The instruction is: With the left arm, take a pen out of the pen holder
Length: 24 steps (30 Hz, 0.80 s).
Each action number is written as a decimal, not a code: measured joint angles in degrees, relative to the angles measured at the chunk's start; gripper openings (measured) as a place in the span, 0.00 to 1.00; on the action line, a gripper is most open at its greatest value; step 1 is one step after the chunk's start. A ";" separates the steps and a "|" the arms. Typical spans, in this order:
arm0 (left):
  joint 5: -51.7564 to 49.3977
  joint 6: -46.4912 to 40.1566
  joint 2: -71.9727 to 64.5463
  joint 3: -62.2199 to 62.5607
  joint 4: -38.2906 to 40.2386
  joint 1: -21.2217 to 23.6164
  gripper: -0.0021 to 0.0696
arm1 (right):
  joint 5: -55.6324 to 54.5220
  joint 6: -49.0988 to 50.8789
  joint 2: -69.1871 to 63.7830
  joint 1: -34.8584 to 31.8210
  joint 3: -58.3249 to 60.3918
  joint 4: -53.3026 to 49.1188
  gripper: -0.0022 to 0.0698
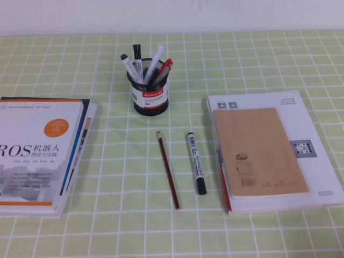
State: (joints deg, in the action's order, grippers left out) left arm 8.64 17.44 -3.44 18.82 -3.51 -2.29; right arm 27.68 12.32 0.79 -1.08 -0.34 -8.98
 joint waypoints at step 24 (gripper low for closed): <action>-4.09 22.31 -12.54 2.75 -6.50 0.00 0.02 | 0.00 0.00 0.00 0.00 0.00 0.00 0.01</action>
State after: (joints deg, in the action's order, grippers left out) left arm 4.54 39.75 -15.98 21.57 -10.01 -2.29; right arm 27.68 12.32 0.79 -1.08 -0.34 -8.98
